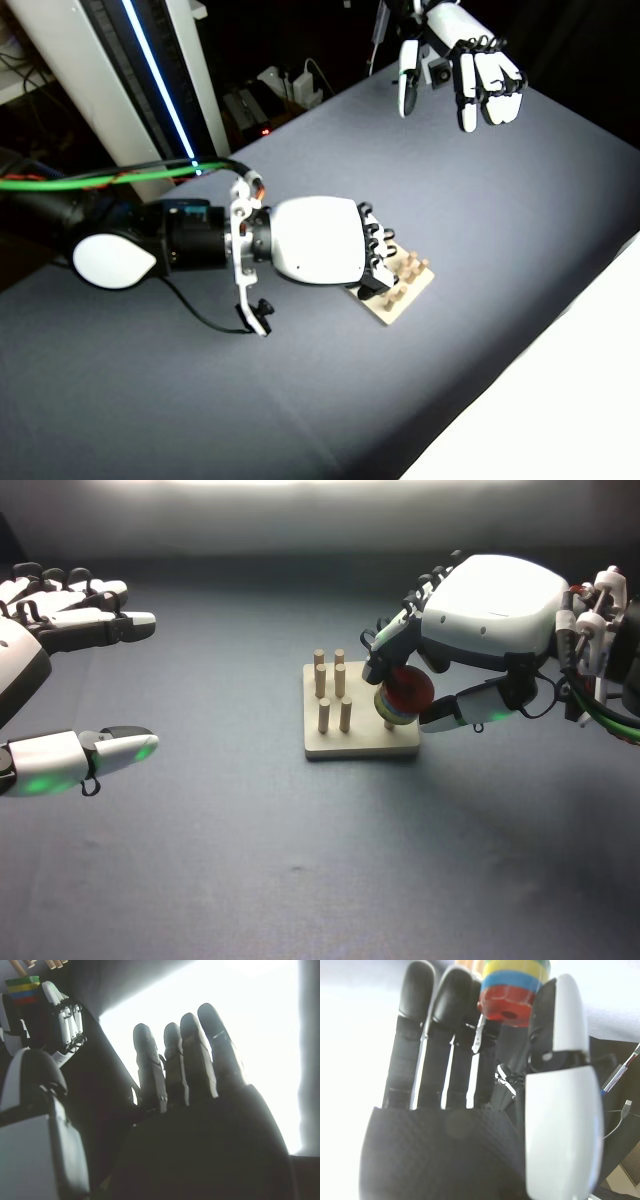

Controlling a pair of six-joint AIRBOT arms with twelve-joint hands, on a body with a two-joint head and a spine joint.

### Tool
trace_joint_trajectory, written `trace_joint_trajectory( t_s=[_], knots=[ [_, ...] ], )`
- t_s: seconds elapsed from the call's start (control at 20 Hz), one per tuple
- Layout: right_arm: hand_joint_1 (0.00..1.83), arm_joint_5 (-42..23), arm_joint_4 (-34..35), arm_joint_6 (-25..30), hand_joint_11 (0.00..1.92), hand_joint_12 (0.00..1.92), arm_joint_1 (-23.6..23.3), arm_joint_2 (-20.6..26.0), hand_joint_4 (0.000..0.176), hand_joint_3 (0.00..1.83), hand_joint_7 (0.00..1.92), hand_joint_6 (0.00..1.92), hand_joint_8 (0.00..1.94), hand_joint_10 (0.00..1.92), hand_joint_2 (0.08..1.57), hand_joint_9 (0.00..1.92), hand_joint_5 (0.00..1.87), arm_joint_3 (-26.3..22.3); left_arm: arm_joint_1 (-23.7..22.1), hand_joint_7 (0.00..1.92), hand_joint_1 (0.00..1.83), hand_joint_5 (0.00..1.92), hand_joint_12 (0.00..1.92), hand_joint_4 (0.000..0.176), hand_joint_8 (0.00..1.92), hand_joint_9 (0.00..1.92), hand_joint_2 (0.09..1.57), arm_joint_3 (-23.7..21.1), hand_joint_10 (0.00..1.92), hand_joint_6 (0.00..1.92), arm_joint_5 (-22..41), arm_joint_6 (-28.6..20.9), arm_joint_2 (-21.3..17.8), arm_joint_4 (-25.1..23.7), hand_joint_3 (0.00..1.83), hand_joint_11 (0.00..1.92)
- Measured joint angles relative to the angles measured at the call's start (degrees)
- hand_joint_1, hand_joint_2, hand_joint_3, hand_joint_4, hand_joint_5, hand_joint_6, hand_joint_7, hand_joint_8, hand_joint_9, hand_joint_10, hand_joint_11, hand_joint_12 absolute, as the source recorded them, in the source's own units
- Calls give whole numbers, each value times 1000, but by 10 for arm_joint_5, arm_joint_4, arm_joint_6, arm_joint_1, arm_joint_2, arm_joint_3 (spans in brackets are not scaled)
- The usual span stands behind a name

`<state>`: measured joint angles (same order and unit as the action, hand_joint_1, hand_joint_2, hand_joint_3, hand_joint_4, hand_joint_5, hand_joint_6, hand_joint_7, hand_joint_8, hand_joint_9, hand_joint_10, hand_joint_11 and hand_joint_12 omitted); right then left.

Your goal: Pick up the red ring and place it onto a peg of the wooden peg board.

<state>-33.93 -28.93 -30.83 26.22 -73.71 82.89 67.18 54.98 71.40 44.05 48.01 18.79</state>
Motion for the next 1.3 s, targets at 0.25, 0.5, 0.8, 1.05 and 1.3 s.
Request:
trace_joint_trajectory(
  t_s=[0.25,0.5,0.8,1.05,1.3],
  knots=[
    [1393,0,2,0,771,1051,0,-1,0,0,1191,978,467,1008,1057,1059,990,1,0,299,724,543,871,0,0,263,1026,0,4,0,0,0,0,0,0,0],
    [1379,0,2,0,705,1200,0,-1,0,0,1056,981,806,1188,1096,921,962,1,0,301,727,543,814,0,4,262,1026,0,3,1,0,0,0,0,0,0],
    [1072,16,-1,0,403,1286,-4,-4,0,0,665,39,116,509,1011,660,666,3,0,291,718,545,848,0,0,266,1030,0,1,0,0,0,0,-1,1,0],
    [1001,31,-1,-1,331,1126,-6,-18,14,0,549,3,2,164,1003,605,532,10,0,300,735,549,835,0,0,271,1029,1,1,2,1,-2,2,-1,2,0],
    [947,30,-3,-1,207,1274,-9,-22,48,0,510,0,0,75,1005,605,461,7,-4,312,732,552,894,0,3,279,1030,2,3,1,1,-3,5,0,0,0]
  ],
)
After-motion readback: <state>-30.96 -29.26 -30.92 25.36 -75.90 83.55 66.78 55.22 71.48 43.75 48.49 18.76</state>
